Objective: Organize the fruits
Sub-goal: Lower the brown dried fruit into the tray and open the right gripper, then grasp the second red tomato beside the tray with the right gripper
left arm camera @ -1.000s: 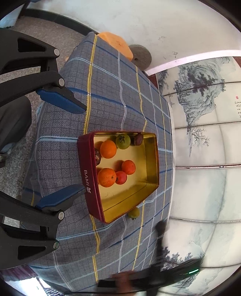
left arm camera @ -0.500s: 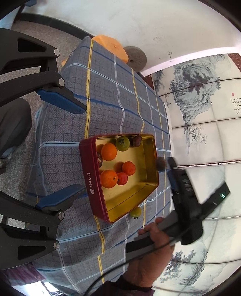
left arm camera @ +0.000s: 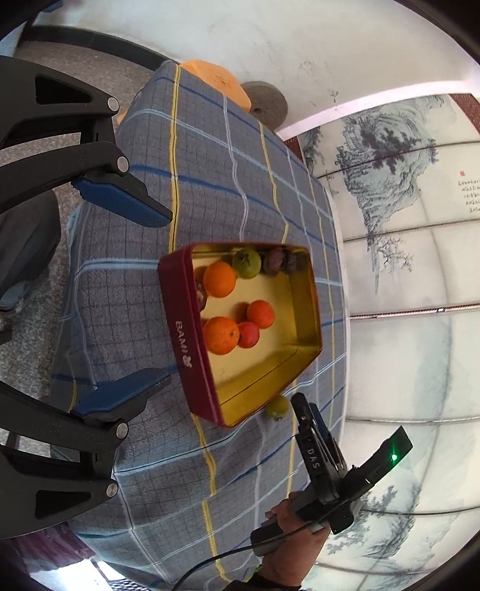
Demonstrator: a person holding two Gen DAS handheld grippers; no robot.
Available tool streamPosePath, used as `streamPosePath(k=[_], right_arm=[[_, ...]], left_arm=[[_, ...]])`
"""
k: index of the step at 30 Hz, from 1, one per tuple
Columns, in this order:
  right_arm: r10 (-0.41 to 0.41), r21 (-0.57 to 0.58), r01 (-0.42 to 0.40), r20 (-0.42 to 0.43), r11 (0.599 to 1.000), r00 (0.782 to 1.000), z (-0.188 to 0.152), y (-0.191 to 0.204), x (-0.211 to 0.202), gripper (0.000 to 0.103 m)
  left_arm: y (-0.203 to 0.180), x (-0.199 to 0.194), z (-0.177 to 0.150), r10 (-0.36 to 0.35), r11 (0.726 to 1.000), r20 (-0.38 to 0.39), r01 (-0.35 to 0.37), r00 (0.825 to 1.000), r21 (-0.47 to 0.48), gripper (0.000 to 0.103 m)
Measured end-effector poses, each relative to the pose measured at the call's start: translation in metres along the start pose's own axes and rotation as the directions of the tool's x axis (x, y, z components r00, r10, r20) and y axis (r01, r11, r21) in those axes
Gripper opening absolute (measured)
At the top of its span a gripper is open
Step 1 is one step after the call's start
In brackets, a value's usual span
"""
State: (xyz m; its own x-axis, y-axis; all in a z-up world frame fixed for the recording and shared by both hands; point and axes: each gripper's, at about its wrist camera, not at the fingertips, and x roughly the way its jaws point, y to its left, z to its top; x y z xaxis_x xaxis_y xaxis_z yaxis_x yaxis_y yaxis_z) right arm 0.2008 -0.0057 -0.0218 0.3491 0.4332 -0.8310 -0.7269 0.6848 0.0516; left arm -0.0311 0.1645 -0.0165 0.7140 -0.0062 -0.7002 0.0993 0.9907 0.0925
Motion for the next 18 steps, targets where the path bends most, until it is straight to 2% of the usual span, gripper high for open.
streamPosePath(k=[7,11,18], right_arm=[[-0.052,-0.186,0.037,-0.078,0.982,0.996,-0.007,0.003,0.029,0.04],[-0.018,-0.277,-0.005,-0.08,0.961,0.997,-0.007,0.004,0.034,0.039],[0.007,-0.392,-0.076,-0.175,0.917,0.985,0.0,0.006,0.065,0.038]], left_arm=[[-0.008,0.009,0.004,0.012,1.0,-0.025,-0.012,1.0,0.021,0.079],[-0.011,0.019,0.006,0.012,1.0,-0.055,-0.011,0.998,0.022,0.079],[-0.025,0.031,0.013,0.024,0.998,-0.08,-0.019,0.996,0.055,0.079]])
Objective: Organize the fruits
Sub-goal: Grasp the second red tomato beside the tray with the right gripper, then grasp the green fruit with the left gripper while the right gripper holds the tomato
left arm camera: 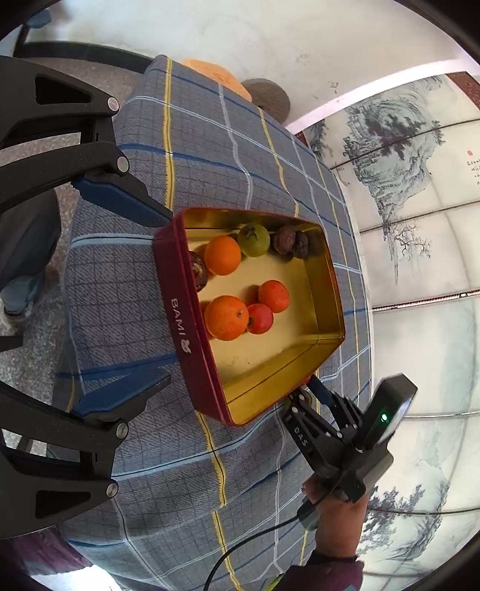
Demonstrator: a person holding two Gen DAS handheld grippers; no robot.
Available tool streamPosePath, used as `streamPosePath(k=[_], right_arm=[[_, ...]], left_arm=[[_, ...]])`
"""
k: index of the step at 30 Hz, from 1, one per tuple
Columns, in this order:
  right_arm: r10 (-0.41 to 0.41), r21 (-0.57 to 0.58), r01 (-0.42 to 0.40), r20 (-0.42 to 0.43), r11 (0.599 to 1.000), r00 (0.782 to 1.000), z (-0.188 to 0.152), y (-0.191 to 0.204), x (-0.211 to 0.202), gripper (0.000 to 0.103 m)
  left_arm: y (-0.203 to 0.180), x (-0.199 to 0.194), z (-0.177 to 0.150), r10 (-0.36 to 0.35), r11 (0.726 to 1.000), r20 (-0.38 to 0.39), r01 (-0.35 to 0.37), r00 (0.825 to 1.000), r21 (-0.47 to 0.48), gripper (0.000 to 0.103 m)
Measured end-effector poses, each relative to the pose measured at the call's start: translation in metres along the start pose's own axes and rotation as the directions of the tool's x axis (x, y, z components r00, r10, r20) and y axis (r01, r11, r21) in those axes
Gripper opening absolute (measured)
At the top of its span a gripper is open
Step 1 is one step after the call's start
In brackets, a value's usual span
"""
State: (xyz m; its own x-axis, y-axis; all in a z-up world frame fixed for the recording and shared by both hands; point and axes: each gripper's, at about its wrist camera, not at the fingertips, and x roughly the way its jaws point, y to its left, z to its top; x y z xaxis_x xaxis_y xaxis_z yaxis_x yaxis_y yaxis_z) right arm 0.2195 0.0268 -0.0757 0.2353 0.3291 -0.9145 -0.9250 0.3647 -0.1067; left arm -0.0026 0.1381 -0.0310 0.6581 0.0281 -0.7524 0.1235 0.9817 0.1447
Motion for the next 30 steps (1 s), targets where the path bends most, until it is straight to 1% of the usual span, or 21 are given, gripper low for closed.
streamPosePath(k=[1,2,4,8,9,10,11,13,14,15,16,17,18,19,21,22,24,26,27,28,30], right_arm=[[0.017,-0.002,-0.017,0.01,1.0,1.0,0.001,-0.001,0.0,0.037],[0.025,0.006,-0.025,0.01,1.0,1.0,0.002,-0.004,0.0,0.028],[0.023,0.034,-0.024,0.037,0.999,0.999,0.001,-0.008,-0.005,0.029],[-0.004,0.177,-0.029,0.186,0.984,0.983,-0.02,-0.017,-0.047,0.028],[-0.041,0.244,-0.02,0.242,0.97,0.97,-0.036,-0.02,-0.066,0.028],[-0.063,0.29,-0.018,0.269,0.957,0.961,-0.048,-0.023,-0.077,0.028],[-0.106,0.357,-0.007,0.295,0.934,0.95,-0.069,-0.025,-0.093,0.029],[-0.202,0.462,0.054,0.279,0.885,0.939,-0.108,-0.029,-0.112,0.029],[-0.228,0.501,0.066,0.27,0.863,0.936,-0.122,-0.032,-0.117,0.029],[-0.275,0.567,0.097,0.238,0.818,0.931,-0.148,-0.035,-0.124,0.029],[-0.306,0.617,0.12,0.205,0.778,0.93,-0.168,-0.036,-0.127,0.029],[-0.318,0.654,0.125,0.185,0.746,0.93,-0.183,-0.039,-0.13,0.029],[-0.328,0.704,0.122,0.165,0.7,0.93,-0.206,-0.04,-0.133,0.029],[-0.338,0.736,0.128,0.143,0.665,0.93,-0.223,-0.04,-0.134,0.029],[-0.352,0.771,0.15,0.102,0.62,0.93,-0.251,-0.038,-0.135,0.029],[-0.356,0.778,0.152,0.097,0.61,0.93,-0.259,-0.035,-0.137,0.029],[-0.354,0.797,0.135,0.104,0.589,0.929,-0.276,-0.031,-0.139,0.029],[-0.357,0.802,0.137,0.1,0.582,0.929,-0.283,-0.028,-0.139,0.029],[-0.355,0.805,0.134,0.101,0.578,0.929,-0.286,-0.027,-0.137,0.029],[-0.35,0.81,0.121,0.108,0.574,0.931,-0.288,-0.026,-0.135,0.029],[-0.345,0.814,0.107,0.12,0.571,0.931,-0.289,-0.025,-0.131,0.029]], left_arm=[[-0.002,0.0,0.001,0.003,1.0,0.002,-0.003,1.0,0.005,0.079],[-0.003,0.0,0.003,0.005,1.0,0.004,-0.005,1.0,0.008,0.079],[-0.004,0.0,0.006,0.004,1.0,0.008,-0.004,1.0,0.009,0.079],[-0.008,-0.004,0.015,-0.012,1.0,0.024,0.012,1.0,0.019,0.079],[-0.011,-0.007,0.018,-0.023,0.999,0.03,0.022,0.999,0.03,0.079],[-0.013,-0.008,0.02,-0.033,0.999,0.034,0.032,0.999,0.038,0.079],[-0.016,-0.011,0.025,-0.052,0.997,0.041,0.05,0.998,0.051,0.079],[-0.022,-0.018,0.039,-0.115,0.99,0.068,0.109,0.991,0.087,0.079],[-0.027,-0.019,0.046,-0.148,0.985,0.077,0.139,0.986,0.107,0.079],[-0.032,-0.021,0.057,-0.203,0.972,0.088,0.189,0.975,0.143,0.079],[-0.037,-0.021,0.064,-0.23,0.963,0.097,0.211,0.968,0.168,0.079],[-0.043,-0.02,0.075,-0.258,0.951,0.111,0.231,0.96,0.206,0.079],[-0.048,-0.018,0.085,-0.286,0.938,0.117,0.253,0.951,0.236,0.079],[-0.055,-0.012,0.099,-0.357,0.904,0.099,0.318,0.929,0.285,0.079],[-0.066,0.005,0.122,-0.439,0.856,0.053,0.399,0.897,0.329,0.079],[-0.073,0.013,0.132,-0.453,0.842,0.029,0.416,0.891,0.343,0.079],[-0.086,0.034,0.149,-0.479,0.803,-0.036,0.454,0.877,0.387,0.079],[-0.101,0.055,0.162,-0.483,0.757,-0.096,0.47,0.87,0.453,0.079],[-0.105,0.067,0.169,-0.477,0.739,-0.124,0.473,0.87,0.479,0.079],[-0.108,0.081,0.172,-0.457,0.722,-0.151,0.465,0.876,0.512,0.079],[-0.112,0.1,0.181,-0.431,0.714,-0.191,0.462,0.882,0.525,0.077]])
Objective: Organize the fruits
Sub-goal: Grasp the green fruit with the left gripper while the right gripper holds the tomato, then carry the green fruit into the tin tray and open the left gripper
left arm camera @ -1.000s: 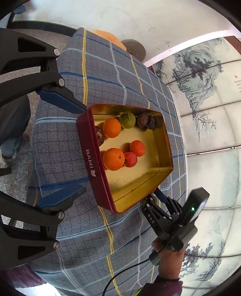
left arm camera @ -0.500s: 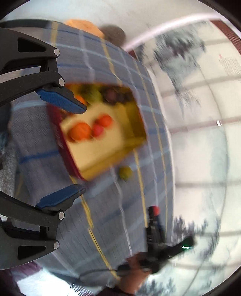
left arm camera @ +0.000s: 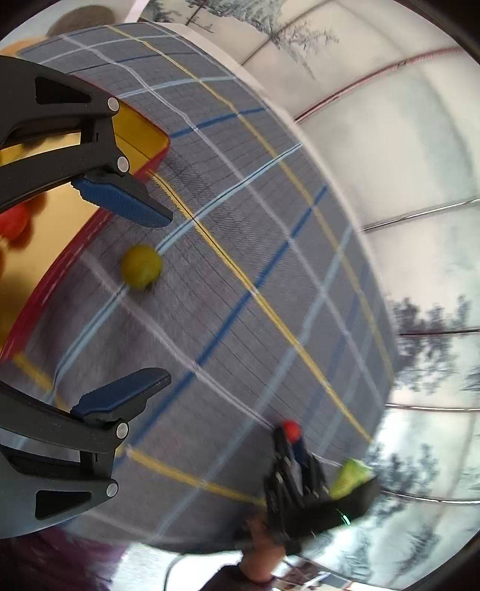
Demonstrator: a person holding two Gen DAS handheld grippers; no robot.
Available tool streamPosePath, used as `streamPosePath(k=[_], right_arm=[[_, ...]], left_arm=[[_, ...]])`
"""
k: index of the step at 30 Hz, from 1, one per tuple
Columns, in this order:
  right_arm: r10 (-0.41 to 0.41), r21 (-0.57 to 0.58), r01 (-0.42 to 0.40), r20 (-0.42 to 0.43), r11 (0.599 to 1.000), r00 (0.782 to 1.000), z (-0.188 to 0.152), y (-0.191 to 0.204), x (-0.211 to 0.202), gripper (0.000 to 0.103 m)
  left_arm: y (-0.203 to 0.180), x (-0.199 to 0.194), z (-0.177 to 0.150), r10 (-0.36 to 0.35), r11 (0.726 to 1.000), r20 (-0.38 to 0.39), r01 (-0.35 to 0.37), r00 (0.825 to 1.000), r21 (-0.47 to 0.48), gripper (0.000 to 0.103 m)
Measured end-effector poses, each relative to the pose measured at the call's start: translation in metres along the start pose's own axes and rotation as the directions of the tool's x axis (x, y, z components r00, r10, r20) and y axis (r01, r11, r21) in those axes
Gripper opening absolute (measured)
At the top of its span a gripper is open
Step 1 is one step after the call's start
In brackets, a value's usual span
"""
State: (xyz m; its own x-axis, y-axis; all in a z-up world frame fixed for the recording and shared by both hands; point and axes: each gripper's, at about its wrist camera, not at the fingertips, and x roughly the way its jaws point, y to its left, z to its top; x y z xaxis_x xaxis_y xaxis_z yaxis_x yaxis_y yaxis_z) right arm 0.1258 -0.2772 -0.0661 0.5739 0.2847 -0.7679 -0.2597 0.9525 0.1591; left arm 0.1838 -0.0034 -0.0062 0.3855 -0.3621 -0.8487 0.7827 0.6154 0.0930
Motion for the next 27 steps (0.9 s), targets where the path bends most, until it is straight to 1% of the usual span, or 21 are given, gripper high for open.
streamPosePath(k=[1,3,5,7,8,9,10,11,12,13,15,17,18,20,21,22,23,25,27], right_arm=[[0.005,0.002,-0.005,-0.002,1.0,1.0,0.0,0.0,0.002,0.029],[0.008,0.003,-0.008,-0.003,1.0,1.0,0.0,0.002,0.007,0.029],[0.021,0.007,-0.021,0.0,1.0,1.0,-0.001,0.003,0.01,0.029],[0.033,0.019,-0.033,0.002,0.999,0.999,-0.002,0.003,0.013,0.029],[0.037,0.024,-0.037,-0.001,0.999,0.999,-0.002,0.003,0.014,0.029],[0.042,0.027,-0.042,0.001,0.999,0.999,-0.001,0.003,0.015,0.029],[0.047,0.027,-0.047,0.009,0.999,0.999,-0.001,0.004,0.014,0.029],[0.051,0.027,-0.051,0.014,0.998,0.999,0.0,0.005,0.013,0.029],[0.052,0.027,-0.053,0.011,0.998,0.999,0.0,0.006,0.014,0.029],[0.05,0.025,-0.05,0.005,0.998,0.999,0.0,0.007,0.016,0.029],[0.049,0.022,-0.048,-0.004,0.999,0.999,0.001,0.009,0.018,0.029],[0.052,0.028,-0.052,-0.004,0.998,0.999,0.001,0.007,0.018,0.029],[0.051,0.034,-0.051,-0.002,0.998,0.999,0.001,0.006,0.017,0.029],[0.057,0.047,-0.057,0.0,0.997,0.998,0.001,0.003,0.017,0.029],[0.062,0.057,-0.062,0.002,0.996,0.998,0.001,0.001,0.016,0.029],[0.063,0.062,-0.063,0.003,0.996,0.998,0.0,-0.001,0.016,0.029],[0.063,0.067,-0.063,0.003,0.996,0.998,0.0,-0.003,0.016,0.029],[0.061,0.069,-0.062,0.004,0.996,0.998,0.0,-0.003,0.016,0.029],[0.047,0.059,-0.047,0.001,0.997,0.999,0.0,-0.001,0.016,0.029]], left_arm=[[0.007,0.012,0.003,-0.005,1.0,-0.033,0.005,0.999,-0.014,0.075],[0.018,0.027,0.004,-0.026,0.999,-0.078,0.024,0.997,-0.03,0.068],[0.021,0.039,-0.002,-0.029,0.999,-0.105,0.026,0.994,-0.034,0.067],[0.026,0.052,-0.004,-0.036,0.999,-0.135,0.031,0.99,-0.042,0.064],[0.028,0.059,-0.007,-0.06,0.997,-0.155,0.052,0.986,-0.054,0.058],[0.03,0.065,-0.008,-0.089,0.995,-0.173,0.079,0.981,-0.066,0.048],[0.029,0.069,-0.01,-0.091,0.995,-0.181,0.082,0.979,-0.054,0.045],[0.026,0.069,-0.01,-0.077,0.997,-0.182,0.073,0.98,-0.031,0.045],[0.023,0.069,-0.011,-0.063,0.998,-0.191,0.061,0.98,-0.017,0.041],[0.021,0.067,-0.013,-0.053,0.999,-0.197,0.05,0.979,-0.022,0.04],[0.017,0.06,-0.014,-0.047,0.998,-0.187,0.036,0.981,-0.06,0.039],[0.013,0.043,-0.016,-0.005,0.992,-0.126,-0.01,0.992,-0.125,0.039],[0.011,0.034,-0.018,0.001,0.987,-0.106,-0.018,0.994,-0.158,0.039],[0.007,0.011,-0.026,0.025,0.966,-0.06,-0.039,0.998,-0.256,0.039],[0.006,0.001,-0.03,0.027,0.952,-0.042,-0.039,0.999,-0.303,0.039],[0.003,-0.012,-0.037,0.027,0.93,-0.02,-0.033,0.999,-0.366,0.039],[0.001,-0.02,-0.042,0.028,0.916,-0.009,-0.03,1.0,-0.399,0.039],[-0.003,-0.039,-0.059,0.035,0.881,0.012,-0.025,0.999,-0.473,0.039],[-0.007,-0.053,-0.073,0.045,0.853,0.023,-0.026,0.999,-0.522,0.039]])
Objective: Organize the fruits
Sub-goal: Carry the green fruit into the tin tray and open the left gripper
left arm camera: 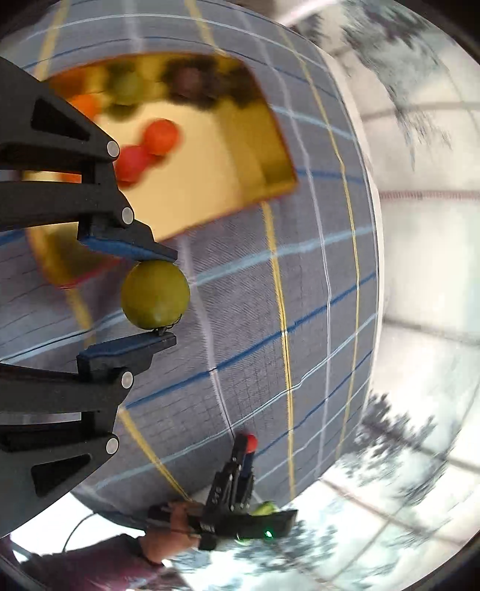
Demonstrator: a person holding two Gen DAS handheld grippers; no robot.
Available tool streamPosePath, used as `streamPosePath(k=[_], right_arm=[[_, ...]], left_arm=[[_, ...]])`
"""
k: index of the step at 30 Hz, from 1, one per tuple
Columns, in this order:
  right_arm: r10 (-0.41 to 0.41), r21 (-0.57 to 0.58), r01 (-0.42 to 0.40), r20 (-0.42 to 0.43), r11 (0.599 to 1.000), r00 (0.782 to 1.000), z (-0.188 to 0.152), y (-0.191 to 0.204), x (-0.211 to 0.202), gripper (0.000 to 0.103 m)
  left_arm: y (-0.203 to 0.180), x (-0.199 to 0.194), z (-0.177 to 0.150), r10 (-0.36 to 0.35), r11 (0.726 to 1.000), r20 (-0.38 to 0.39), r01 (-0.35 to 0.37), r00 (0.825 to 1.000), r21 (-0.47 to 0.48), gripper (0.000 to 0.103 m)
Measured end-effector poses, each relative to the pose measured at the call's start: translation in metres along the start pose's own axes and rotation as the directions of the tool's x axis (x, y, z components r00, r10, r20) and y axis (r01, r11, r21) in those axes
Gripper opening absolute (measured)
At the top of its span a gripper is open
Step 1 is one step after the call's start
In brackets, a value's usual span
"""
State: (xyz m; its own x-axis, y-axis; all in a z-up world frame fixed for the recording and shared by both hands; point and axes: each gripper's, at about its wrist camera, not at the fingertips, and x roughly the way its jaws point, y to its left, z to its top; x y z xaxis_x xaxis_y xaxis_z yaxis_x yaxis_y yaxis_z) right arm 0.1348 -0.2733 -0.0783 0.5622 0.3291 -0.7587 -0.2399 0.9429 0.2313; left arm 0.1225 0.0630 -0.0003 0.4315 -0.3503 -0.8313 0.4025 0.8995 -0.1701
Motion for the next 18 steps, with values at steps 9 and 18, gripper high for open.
streamPosePath(k=[9,18], right_arm=[[-0.02,0.03,0.019,0.02,0.999,1.0,-0.005,0.006,-0.007,0.029],[0.001,0.039,-0.003,0.068,0.999,0.998,-0.012,0.026,-0.029,0.029]], left_arm=[[0.011,-0.05,-0.045,0.152,0.986,0.067,-0.147,0.986,-0.083,0.039],[0.005,-0.061,-0.058,0.268,0.963,0.125,-0.261,0.955,-0.066,0.039]])
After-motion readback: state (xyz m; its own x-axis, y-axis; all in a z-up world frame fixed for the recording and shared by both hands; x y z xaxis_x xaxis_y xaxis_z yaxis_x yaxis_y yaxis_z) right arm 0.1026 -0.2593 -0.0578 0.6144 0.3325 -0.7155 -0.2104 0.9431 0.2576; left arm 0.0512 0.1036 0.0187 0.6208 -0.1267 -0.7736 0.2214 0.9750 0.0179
